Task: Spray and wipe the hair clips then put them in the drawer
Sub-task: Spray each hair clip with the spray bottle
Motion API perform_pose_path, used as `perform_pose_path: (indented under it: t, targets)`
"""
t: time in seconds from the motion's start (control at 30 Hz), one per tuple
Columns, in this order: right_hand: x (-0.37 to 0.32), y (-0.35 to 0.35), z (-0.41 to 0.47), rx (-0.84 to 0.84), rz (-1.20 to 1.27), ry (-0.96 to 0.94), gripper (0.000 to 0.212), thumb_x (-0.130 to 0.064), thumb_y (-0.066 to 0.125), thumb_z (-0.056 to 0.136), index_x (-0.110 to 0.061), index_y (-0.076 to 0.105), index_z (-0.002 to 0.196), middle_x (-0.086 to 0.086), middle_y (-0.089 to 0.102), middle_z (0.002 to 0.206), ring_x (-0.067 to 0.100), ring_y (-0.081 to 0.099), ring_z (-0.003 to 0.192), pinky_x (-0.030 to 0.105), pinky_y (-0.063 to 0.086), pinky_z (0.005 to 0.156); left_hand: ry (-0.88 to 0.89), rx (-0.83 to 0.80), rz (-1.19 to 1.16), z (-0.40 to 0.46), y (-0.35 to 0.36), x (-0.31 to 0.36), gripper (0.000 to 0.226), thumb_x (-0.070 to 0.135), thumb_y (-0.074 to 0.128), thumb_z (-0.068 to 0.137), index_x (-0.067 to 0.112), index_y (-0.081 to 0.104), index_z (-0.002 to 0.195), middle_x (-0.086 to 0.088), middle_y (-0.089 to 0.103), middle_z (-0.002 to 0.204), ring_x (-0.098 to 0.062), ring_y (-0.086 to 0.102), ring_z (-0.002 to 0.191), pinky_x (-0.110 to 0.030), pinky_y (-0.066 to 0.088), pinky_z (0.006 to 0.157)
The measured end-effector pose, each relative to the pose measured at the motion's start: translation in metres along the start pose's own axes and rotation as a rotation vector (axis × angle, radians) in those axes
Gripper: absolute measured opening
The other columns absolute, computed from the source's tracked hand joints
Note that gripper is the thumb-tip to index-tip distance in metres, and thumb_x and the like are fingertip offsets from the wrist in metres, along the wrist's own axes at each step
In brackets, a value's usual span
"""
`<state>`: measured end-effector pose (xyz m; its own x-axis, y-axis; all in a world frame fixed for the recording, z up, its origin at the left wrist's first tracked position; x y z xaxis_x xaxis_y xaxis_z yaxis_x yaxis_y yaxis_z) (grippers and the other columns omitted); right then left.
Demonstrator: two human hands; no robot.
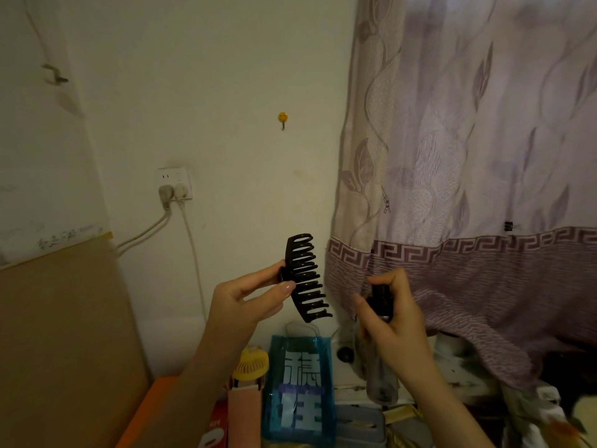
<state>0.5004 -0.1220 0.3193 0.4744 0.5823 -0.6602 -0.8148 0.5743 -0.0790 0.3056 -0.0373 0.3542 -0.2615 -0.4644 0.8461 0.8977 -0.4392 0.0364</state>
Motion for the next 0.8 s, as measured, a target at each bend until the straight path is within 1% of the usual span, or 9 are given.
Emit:
perform_pose_path:
  t: [0.13, 0.27, 0.37, 0.43, 0.53, 0.57, 0.63, 0.7, 0.8]
  targets:
    - [0.003, -0.002, -0.002, -0.018, 0.063, 0.052, 0.030, -0.007, 0.062, 0.088, -0.032, 0.047, 0.096, 0.001, 0.057, 0.071, 0.013, 0.056, 0.047, 0.023, 0.048, 0.045, -0.015, 0.006, -0.010, -0.001, -0.002, -0.003, 0.039, 0.023, 0.072, 0.064, 0.025, 0.071, 0.103, 0.004, 0.075, 0.100, -0.016, 0.070, 0.096, -0.021, 0.056, 0.069]
    - [0.002, -0.002, -0.005, -0.028, 0.134, 0.092, 0.035, -0.012, 0.067, 0.085, -0.033, 0.048, 0.106, 0.005, 0.057, 0.076, 0.016, 0.059, 0.051, 0.025, 0.051, 0.049, -0.040, 0.005, -0.020, -0.003, -0.003, -0.007, 0.039, 0.021, 0.071, 0.065, 0.022, 0.071, 0.104, 0.002, 0.075, 0.100, -0.017, 0.070, 0.095, -0.021, 0.057, 0.069]
    - [-0.002, -0.003, -0.004, -0.053, 0.181, 0.120, 0.052, -0.021, 0.070, 0.077, -0.033, 0.046, 0.121, 0.003, 0.061, 0.078, 0.016, 0.062, 0.055, 0.027, 0.054, 0.052, -0.081, -0.004, -0.051, -0.004, -0.002, -0.010, 0.037, 0.020, 0.071, 0.065, 0.021, 0.071, 0.102, 0.000, 0.075, 0.099, -0.019, 0.072, 0.092, -0.021, 0.057, 0.068]
    - [-0.004, -0.004, -0.002, -0.070, 0.220, 0.135, 0.064, -0.022, 0.072, 0.074, -0.032, 0.043, 0.129, 0.003, 0.065, 0.082, 0.017, 0.064, 0.061, 0.031, 0.056, 0.053, -0.127, -0.004, -0.098, -0.005, -0.001, -0.013, 0.034, 0.019, 0.070, 0.065, 0.020, 0.073, 0.099, -0.004, 0.075, 0.097, -0.022, 0.072, 0.089, -0.022, 0.057, 0.067]
    - [-0.008, -0.004, 0.001, -0.073, 0.262, 0.155, 0.071, -0.023, 0.074, 0.070, -0.035, 0.042, 0.132, 0.003, 0.068, 0.090, 0.017, 0.068, 0.076, 0.037, 0.059, 0.056, -0.174, -0.031, -0.135, -0.009, 0.002, -0.015, 0.027, 0.022, 0.071, 0.064, 0.025, 0.077, 0.090, -0.007, 0.075, 0.094, -0.022, 0.073, 0.083, -0.021, 0.057, 0.063]
    - [-0.009, -0.004, 0.002, -0.076, 0.271, 0.162, 0.072, -0.024, 0.075, 0.069, -0.037, 0.042, 0.132, 0.001, 0.069, 0.093, 0.017, 0.068, 0.081, 0.036, 0.059, 0.057, -0.184, -0.054, -0.136, -0.010, 0.003, -0.016, 0.026, 0.022, 0.071, 0.064, 0.025, 0.078, 0.089, -0.007, 0.075, 0.091, -0.020, 0.073, 0.079, -0.020, 0.056, 0.062]
    - [-0.010, -0.003, 0.005, -0.096, 0.283, 0.180, 0.075, -0.026, 0.076, 0.068, -0.039, 0.042, 0.133, -0.004, 0.069, 0.100, 0.015, 0.069, 0.089, 0.034, 0.058, 0.057, -0.222, -0.100, -0.146, -0.013, 0.005, -0.018, 0.029, 0.023, 0.072, 0.064, 0.022, 0.078, 0.093, -0.009, 0.075, 0.086, -0.016, 0.072, 0.070, -0.019, 0.055, 0.059]
    - [-0.010, -0.003, 0.008, -0.136, 0.308, 0.208, 0.076, -0.022, 0.076, 0.068, -0.037, 0.042, 0.134, -0.009, 0.069, 0.107, 0.015, 0.068, 0.094, 0.030, 0.057, 0.056, -0.272, -0.146, -0.153, -0.015, 0.006, -0.021, 0.036, 0.024, 0.072, 0.067, 0.018, 0.075, 0.102, -0.013, 0.074, 0.092, -0.020, 0.072, 0.075, -0.023, 0.056, 0.063]
    - [-0.009, -0.004, 0.012, -0.211, 0.389, 0.256, 0.074, -0.014, 0.075, 0.068, -0.032, 0.045, 0.133, -0.006, 0.068, 0.116, 0.016, 0.068, 0.098, 0.026, 0.054, 0.056, -0.318, -0.235, -0.179, -0.019, 0.007, -0.025, 0.038, 0.024, 0.070, 0.073, 0.014, 0.072, 0.109, -0.017, 0.071, 0.106, -0.033, 0.070, 0.095, -0.029, 0.058, 0.073]
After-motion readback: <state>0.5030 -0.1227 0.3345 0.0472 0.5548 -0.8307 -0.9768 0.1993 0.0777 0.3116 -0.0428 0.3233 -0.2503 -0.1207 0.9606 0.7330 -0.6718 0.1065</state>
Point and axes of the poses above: each hand's wrist, its own z-axis towards the middle knuckle, its own y-axis out of the palm, x = y × z, the point moved 1 cm from there along z, towards the middle knuckle
